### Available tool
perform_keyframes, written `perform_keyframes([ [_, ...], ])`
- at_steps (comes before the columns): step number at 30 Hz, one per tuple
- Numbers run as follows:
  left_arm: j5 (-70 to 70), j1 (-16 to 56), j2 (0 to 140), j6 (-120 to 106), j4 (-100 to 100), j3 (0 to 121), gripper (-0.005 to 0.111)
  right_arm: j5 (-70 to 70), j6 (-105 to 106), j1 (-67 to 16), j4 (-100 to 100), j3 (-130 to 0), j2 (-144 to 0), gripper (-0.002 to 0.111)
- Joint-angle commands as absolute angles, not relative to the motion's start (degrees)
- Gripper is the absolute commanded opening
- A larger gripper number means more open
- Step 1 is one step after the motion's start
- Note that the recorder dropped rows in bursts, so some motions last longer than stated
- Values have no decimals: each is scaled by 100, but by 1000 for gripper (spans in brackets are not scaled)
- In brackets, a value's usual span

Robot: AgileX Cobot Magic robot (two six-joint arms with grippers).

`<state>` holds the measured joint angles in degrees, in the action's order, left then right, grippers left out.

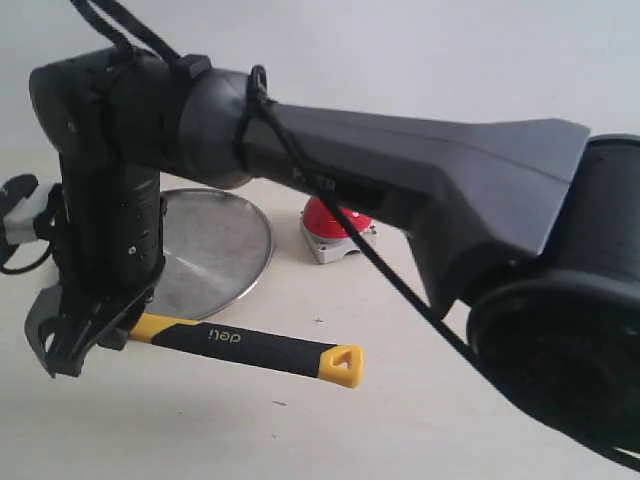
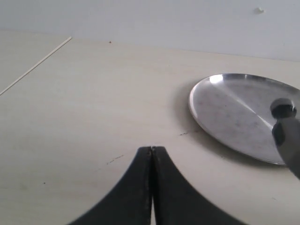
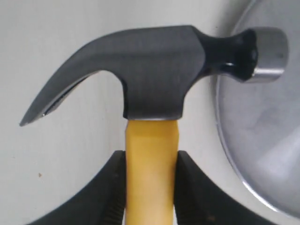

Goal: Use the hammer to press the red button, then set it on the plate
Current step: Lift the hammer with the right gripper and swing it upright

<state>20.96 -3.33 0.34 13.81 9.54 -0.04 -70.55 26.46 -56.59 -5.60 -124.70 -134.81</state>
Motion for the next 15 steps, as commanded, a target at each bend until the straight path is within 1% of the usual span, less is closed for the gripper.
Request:
perform_keyframes([
  [1, 2069, -340, 0, 1372, 977, 0, 0, -6860, 2330, -5660, -541, -12509, -12947, 0],
  [10, 2069, -340, 0, 1372, 977, 0, 0, -6666, 2127, -5646, -261, -12509, -12058, 0],
  [15, 2069, -340, 0, 1372, 977, 0, 0, -6579, 2105, -5510, -567, -12346, -11504, 0],
])
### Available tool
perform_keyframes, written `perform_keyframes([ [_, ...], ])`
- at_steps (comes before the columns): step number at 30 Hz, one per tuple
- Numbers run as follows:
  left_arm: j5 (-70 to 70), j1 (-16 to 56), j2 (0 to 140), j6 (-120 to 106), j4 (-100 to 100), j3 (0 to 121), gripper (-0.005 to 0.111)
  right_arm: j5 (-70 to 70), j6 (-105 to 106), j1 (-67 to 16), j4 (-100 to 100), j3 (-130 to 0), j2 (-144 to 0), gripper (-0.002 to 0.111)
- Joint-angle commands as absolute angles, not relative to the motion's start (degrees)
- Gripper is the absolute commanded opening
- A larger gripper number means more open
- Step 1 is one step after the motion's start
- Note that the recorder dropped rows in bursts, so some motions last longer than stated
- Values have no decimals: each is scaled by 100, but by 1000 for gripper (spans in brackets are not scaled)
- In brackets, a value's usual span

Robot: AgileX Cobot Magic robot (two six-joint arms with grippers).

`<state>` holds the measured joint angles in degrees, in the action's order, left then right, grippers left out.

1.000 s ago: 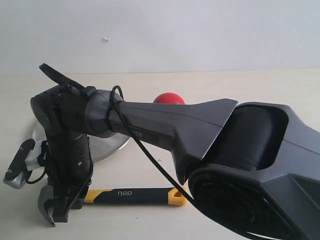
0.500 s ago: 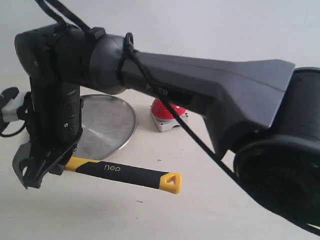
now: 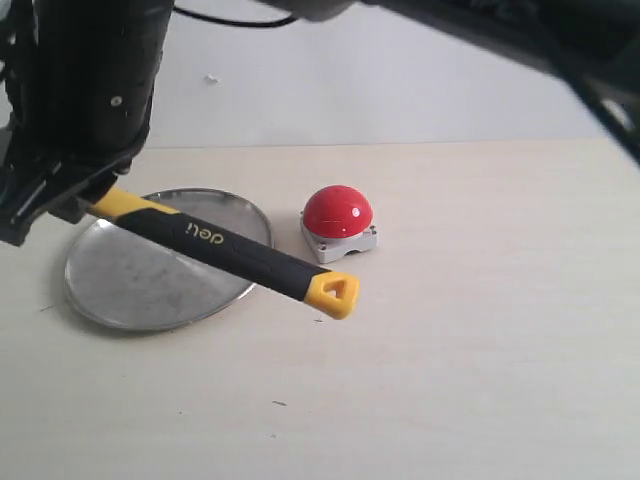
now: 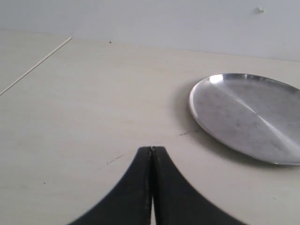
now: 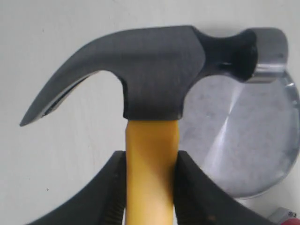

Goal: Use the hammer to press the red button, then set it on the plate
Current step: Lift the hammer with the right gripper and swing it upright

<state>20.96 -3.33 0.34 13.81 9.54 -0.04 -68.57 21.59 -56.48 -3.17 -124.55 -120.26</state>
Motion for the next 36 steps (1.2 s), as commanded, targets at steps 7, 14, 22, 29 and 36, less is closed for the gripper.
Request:
perform_keyframes([
  [7, 2069, -340, 0, 1372, 977, 0, 0, -5753, 2298, -5157, -1077, -11073, -10424, 0],
  [14, 2069, -340, 0, 1372, 977, 0, 0, -2731, 3191, -5114, -2123, -8519, -9027, 0],
  [22, 2069, -340, 0, 1372, 977, 0, 0, 530, 3776, -5114, -2878, -6188, -8320, 0],
  [29, 2069, -340, 0, 1372, 977, 0, 0, 1877, 3180, -5059, -2520, -5181, -8241, 0],
  [36, 2069, -340, 0, 1372, 977, 0, 0, 3051, 133, -4136, -102, -4336, -8241, 0],
])
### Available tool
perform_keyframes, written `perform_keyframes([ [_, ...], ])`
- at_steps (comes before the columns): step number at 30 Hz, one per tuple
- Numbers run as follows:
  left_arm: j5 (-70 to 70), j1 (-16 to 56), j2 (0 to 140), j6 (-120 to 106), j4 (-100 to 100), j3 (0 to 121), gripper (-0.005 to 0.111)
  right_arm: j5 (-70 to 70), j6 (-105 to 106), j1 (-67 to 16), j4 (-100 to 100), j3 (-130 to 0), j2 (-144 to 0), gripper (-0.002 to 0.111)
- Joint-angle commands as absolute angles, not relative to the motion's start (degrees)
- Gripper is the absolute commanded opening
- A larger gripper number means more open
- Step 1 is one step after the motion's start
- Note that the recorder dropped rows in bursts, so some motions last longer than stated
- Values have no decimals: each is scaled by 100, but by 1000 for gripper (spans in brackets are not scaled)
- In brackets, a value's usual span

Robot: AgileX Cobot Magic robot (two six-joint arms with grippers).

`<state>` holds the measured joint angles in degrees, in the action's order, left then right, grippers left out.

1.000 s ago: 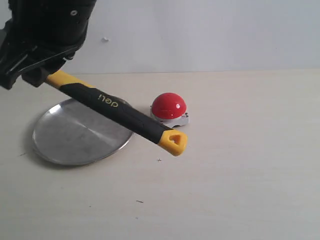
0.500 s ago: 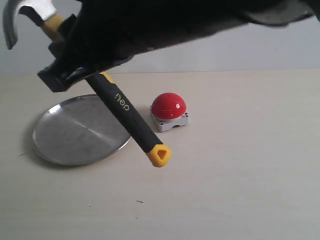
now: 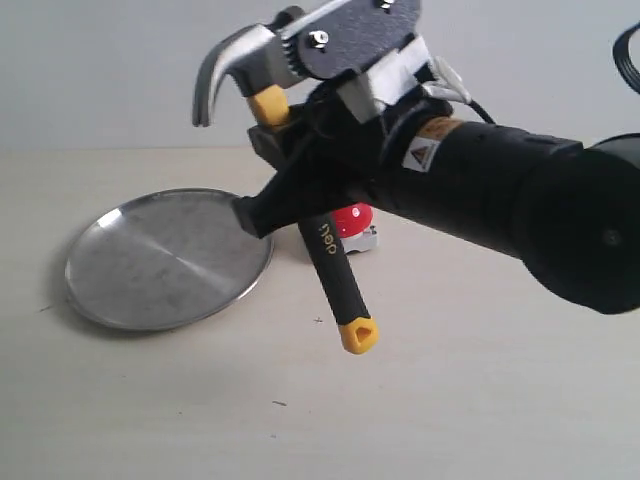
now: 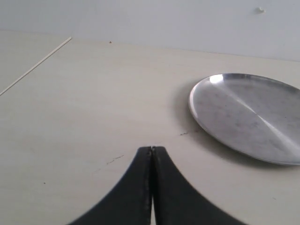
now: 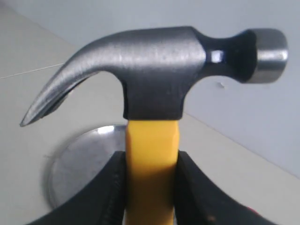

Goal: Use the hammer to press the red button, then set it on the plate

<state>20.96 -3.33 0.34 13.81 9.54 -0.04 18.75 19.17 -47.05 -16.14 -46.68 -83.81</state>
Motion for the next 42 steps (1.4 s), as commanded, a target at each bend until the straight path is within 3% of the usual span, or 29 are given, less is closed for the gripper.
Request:
perform_keyframes([
  [1, 2069, -340, 0, 1372, 977, 0, 0, 3198, -292, -3986, 405, -4256, -8241, 0],
  [9, 2069, -340, 0, 1372, 977, 0, 0, 4812, -3026, -2844, 2488, -4037, -8536, 0],
  [18, 2069, -340, 0, 1372, 977, 0, 0, 6821, -3641, -2597, 2594, -4037, -9441, 0],
  [30, 2069, -340, 0, 1372, 977, 0, 0, 6872, -2637, -2597, 2124, -4037, -9768, 0],
  [42, 2069, -340, 0, 1372, 977, 0, 0, 6872, -3213, -2597, 2301, -4037, -9778, 0],
])
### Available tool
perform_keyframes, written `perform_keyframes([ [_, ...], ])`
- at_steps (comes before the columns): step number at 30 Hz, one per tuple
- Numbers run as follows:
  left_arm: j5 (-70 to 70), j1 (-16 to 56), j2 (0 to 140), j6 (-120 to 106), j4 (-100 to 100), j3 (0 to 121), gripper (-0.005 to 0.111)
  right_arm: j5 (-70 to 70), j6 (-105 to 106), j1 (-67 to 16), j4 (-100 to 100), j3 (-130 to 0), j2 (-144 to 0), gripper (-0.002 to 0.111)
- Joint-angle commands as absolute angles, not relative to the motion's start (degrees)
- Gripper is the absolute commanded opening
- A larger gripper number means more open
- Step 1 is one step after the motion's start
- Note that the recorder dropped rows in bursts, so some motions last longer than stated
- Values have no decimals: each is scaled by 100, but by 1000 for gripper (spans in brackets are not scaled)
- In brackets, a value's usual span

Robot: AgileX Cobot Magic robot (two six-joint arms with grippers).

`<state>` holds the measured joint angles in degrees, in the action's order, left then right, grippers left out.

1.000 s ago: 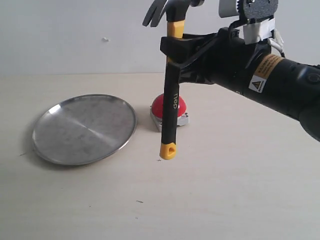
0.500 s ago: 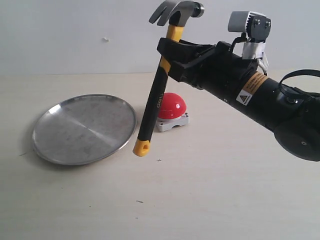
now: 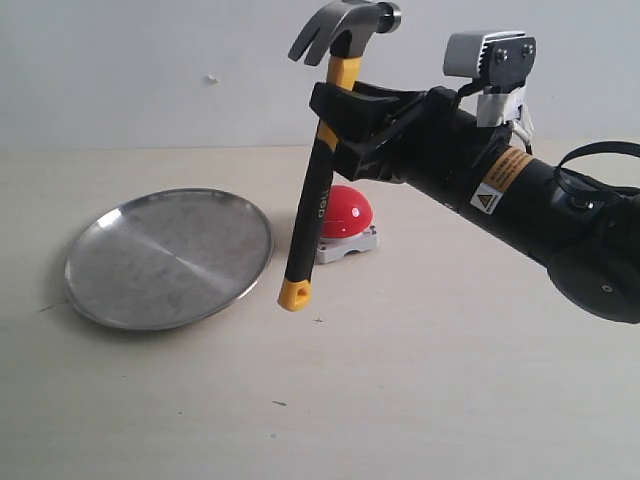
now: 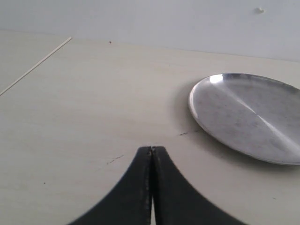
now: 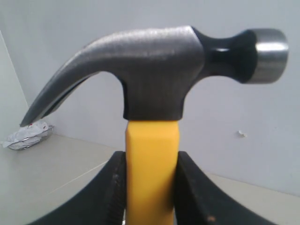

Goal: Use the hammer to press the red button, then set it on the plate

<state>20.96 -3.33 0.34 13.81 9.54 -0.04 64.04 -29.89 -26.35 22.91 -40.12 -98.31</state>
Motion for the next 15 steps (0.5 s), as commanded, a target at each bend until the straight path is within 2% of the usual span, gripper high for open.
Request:
perform_keyframes([
  [1, 2069, -340, 0, 1372, 977, 0, 0, 6872, -3213, -2597, 2301, -4037, -9778, 0],
  [7, 1812, -340, 0, 1402, 1081, 0, 0, 6737, -3215, -2597, 2620, -4037, -9788, 0],
  [15, -478, -340, 0, 2168, 267, 0, 0, 6737, -3215, -2597, 2650, -4037, -9788, 0],
])
